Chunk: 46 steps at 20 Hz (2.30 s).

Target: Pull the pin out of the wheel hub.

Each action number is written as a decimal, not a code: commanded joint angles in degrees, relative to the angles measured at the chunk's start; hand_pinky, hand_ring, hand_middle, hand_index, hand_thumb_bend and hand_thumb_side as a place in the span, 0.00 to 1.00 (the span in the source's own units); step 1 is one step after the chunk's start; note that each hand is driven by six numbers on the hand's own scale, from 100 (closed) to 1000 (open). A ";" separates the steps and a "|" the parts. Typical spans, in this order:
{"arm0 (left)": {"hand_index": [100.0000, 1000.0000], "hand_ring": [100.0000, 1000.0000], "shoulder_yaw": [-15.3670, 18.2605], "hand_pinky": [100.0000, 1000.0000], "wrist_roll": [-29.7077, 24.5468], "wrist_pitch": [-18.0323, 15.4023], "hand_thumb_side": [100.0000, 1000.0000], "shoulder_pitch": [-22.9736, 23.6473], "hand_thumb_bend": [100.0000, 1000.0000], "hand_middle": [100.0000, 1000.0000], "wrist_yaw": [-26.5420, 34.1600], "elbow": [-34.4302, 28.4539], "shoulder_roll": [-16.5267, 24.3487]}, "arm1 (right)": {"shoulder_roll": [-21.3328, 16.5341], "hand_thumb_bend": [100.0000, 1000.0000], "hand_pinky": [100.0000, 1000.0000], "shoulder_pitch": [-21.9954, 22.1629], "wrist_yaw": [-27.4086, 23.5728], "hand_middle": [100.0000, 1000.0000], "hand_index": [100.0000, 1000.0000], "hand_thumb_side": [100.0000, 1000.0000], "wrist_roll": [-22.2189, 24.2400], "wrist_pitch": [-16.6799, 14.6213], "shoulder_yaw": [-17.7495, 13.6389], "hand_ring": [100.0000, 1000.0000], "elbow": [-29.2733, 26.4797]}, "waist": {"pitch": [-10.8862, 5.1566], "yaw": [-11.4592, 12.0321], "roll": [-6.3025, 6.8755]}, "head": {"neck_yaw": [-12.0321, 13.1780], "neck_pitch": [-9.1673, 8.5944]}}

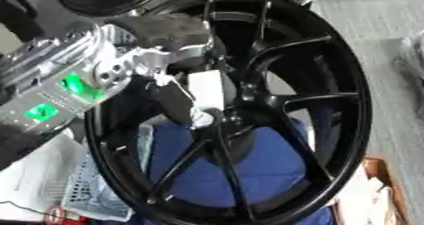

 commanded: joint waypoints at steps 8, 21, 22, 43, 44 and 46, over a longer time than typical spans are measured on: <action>0.43 0.41 7.21 0.67 0.55 2.91 0.18 -0.56 0.05 0.19 3.38 -4.63 5.33 | -0.80 0.00 0.69 -0.54 0.12 0.69 0.70 0.41 -0.01 -0.19 -0.65 0.65 -1.06 | -1.27 0.04 -0.47 | 0.16 -0.43; 0.41 0.37 24.83 0.67 16.80 7.89 0.24 6.07 0.00 0.15 14.60 -4.64 9.17 | -1.09 0.00 0.69 0.06 0.34 0.69 0.70 0.41 -0.47 -0.40 -1.18 0.65 -1.06 | -1.45 1.16 -1.21 | -0.15 -0.33; 0.41 0.37 25.90 0.67 17.67 8.54 0.24 6.52 0.00 0.14 15.09 -4.32 9.81 | -1.21 0.00 0.69 0.20 0.39 0.69 0.70 0.41 -0.54 -0.40 -1.24 0.65 -1.06 | -1.48 1.33 -1.25 | -0.19 -0.19; 0.43 0.39 34.91 0.67 33.30 8.18 0.24 20.04 0.00 0.17 18.29 16.33 15.62 | -1.84 0.00 0.69 -0.09 1.63 0.70 0.71 0.38 -1.25 -1.39 -2.56 0.66 -1.06 | -1.10 1.97 -2.34 | 0.50 -0.81; 0.43 0.39 34.84 0.67 33.42 8.11 0.24 20.55 0.00 0.17 18.17 16.78 15.43 | -1.77 0.00 0.69 -0.12 1.67 0.70 0.71 0.38 -1.26 -1.41 -2.57 0.66 -1.06 | -1.07 1.93 -2.41 | 0.63 -0.88; 0.44 0.41 34.65 0.67 33.68 8.07 0.22 21.62 0.00 0.21 17.86 17.97 15.04 | -1.63 0.00 0.69 -0.19 1.75 0.69 0.71 0.38 -1.33 -1.46 -2.62 0.66 -1.06 | -0.99 1.84 -2.49 | 0.71 -1.07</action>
